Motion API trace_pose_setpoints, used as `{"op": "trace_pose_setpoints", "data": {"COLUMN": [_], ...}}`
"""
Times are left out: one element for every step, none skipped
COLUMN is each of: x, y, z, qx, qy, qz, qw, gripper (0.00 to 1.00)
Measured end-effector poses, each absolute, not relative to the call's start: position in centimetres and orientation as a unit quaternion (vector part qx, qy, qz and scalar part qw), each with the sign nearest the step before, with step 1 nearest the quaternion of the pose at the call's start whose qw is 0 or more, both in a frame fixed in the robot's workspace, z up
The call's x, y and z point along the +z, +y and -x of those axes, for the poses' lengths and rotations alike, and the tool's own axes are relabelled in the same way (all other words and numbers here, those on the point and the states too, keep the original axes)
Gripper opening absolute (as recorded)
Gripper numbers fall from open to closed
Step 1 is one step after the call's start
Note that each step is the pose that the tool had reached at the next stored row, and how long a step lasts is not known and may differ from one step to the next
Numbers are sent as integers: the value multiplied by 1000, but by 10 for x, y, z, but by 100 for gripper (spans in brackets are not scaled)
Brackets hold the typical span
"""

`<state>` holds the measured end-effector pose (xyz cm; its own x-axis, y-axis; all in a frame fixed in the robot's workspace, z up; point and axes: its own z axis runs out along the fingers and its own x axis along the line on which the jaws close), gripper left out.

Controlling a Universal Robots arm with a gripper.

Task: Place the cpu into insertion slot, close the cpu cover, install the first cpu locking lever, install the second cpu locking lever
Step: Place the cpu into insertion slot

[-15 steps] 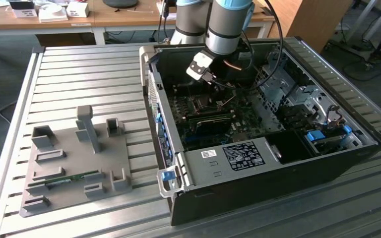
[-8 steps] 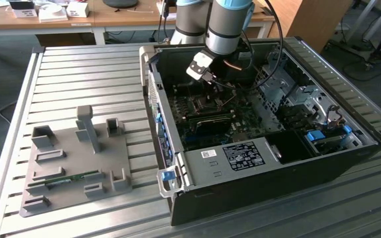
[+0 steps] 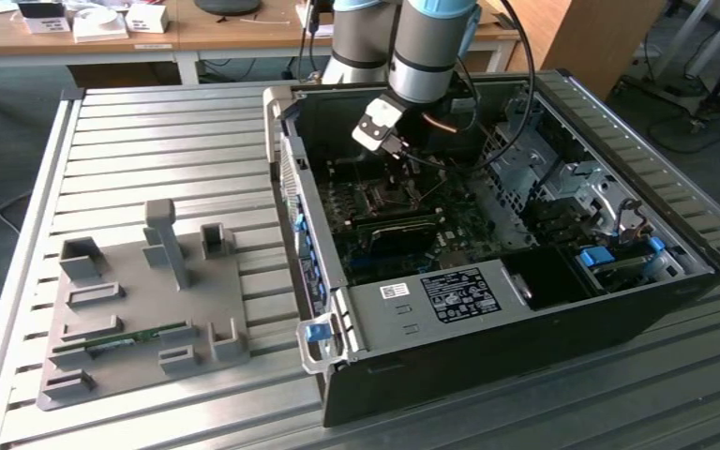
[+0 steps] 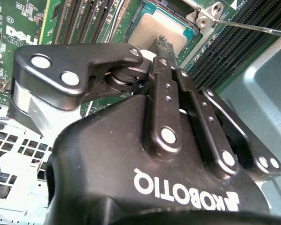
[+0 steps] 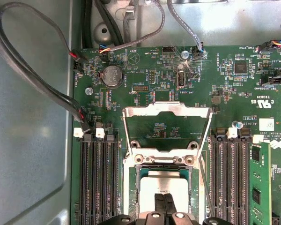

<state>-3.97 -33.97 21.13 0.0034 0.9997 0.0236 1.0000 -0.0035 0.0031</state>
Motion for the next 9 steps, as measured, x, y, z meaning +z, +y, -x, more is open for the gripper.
{"op": "trace_pose_setpoints", "data": {"x": [211,211,211,211,211,211,211,211,211], "y": [-340,-340,-340,-340,-340,-340,-340,-340,-340], "z": [40,40,40,40,40,40,40,40,40], "qx": [-9,-9,-9,-9,-10,-10,-10,-10,-10], "qy": [-706,-706,-706,-706,-706,-706,-706,-706,-706], "qz": [708,708,708,708,708,708,708,708,708], "qw": [7,7,7,7,7,7,6,6,6], "gripper": [11,11,11,11,11,11,11,11,11]}}
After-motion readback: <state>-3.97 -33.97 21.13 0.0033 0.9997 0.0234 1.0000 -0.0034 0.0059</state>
